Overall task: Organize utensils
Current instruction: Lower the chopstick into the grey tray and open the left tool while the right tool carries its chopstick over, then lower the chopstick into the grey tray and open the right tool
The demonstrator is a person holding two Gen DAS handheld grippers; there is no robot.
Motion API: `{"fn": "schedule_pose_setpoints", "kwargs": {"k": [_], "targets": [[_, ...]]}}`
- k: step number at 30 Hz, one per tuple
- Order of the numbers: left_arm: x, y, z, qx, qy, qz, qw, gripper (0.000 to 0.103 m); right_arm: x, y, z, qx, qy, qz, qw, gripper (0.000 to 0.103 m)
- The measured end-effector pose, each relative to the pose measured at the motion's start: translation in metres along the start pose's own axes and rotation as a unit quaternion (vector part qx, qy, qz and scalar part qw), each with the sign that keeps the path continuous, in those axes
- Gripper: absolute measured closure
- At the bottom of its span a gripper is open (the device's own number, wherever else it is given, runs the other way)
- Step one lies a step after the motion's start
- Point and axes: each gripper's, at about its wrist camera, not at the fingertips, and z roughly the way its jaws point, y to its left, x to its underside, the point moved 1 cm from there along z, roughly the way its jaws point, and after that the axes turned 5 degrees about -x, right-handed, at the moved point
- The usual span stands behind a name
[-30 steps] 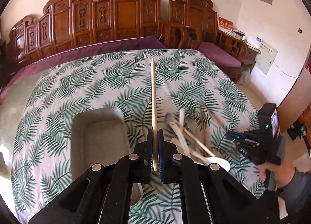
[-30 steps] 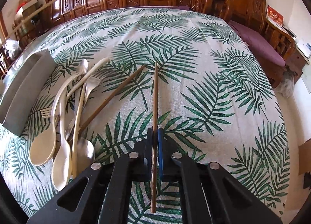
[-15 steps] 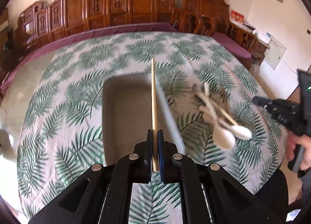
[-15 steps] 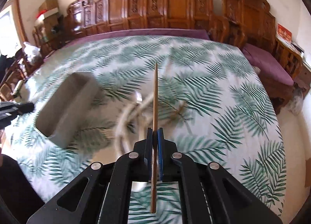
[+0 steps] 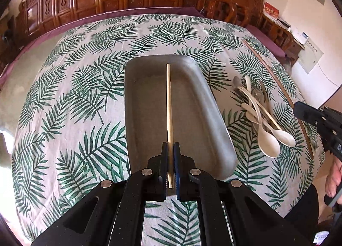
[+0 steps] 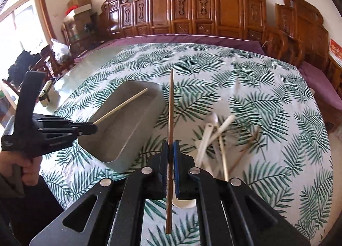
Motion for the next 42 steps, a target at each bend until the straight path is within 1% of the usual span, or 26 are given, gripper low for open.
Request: {"fn": "schedule_pose_setpoints", "kwargs": {"k": [9,15,17,19,23,25,29,31,32,34,36,40,42], "targets": [[-0.003,0.004,0.01,-0.004,-0.006,-0.004,1.0,0.099,-0.008,0.016,0.016,-0.013,0.013,-0.013,1.0,0.097],[-0.007,0.008,0.009,0.006,-0.015,-0.009,0.9998,0.098,-0.015,0.028,0.023,-0.024,0.013,-0.017,0.999,0.097],[-0.009,0.01,0.004,0.007,-0.025,-0.011,0.9996,0.092,-0.016,0.031,0.026,-0.028,0.012,-0.017,0.999,0.097],[-0.011,0.013,-0.001,0.008,-0.035,-0.014,0.9992,0.08,-0.018,0.035,0.031,-0.033,0.014,-0.016,0.999,0.097],[-0.016,0.02,-0.011,0.006,-0.053,-0.017,0.9984,0.078,-0.022,0.043,0.039,-0.042,0.015,-0.016,0.999,0.097],[-0.018,0.027,-0.017,0.002,-0.063,-0.025,0.9977,0.069,-0.024,0.047,0.044,-0.046,0.013,-0.015,0.999,0.097],[-0.021,0.042,-0.026,-0.006,-0.081,-0.038,0.996,0.057,-0.03,0.058,0.062,-0.057,0.015,-0.009,0.998,0.097],[-0.022,0.049,-0.029,-0.008,-0.089,-0.044,0.9951,0.048,-0.033,0.061,0.07,-0.059,0.017,-0.008,0.998,0.097],[-0.023,0.053,-0.032,-0.01,-0.093,-0.048,0.9944,0.045,-0.035,0.063,0.077,-0.062,0.019,-0.006,0.998,0.097],[-0.024,0.06,-0.035,-0.013,-0.101,-0.055,0.9933,0.033,-0.037,0.065,0.086,-0.064,0.022,-0.003,0.998,0.097],[-0.024,0.066,-0.037,-0.018,-0.107,-0.063,0.9921,0.025,-0.039,0.067,0.097,-0.064,0.028,-0.001,0.998,0.097],[-0.025,0.076,-0.04,-0.023,-0.113,-0.076,0.9904,0.019,-0.039,0.069,0.116,-0.059,0.038,0.005,0.997,0.097],[-0.025,0.08,-0.041,-0.027,-0.114,-0.081,0.9899,0.019,-0.037,0.069,0.123,-0.055,0.047,0.008,0.997,0.097]]}}
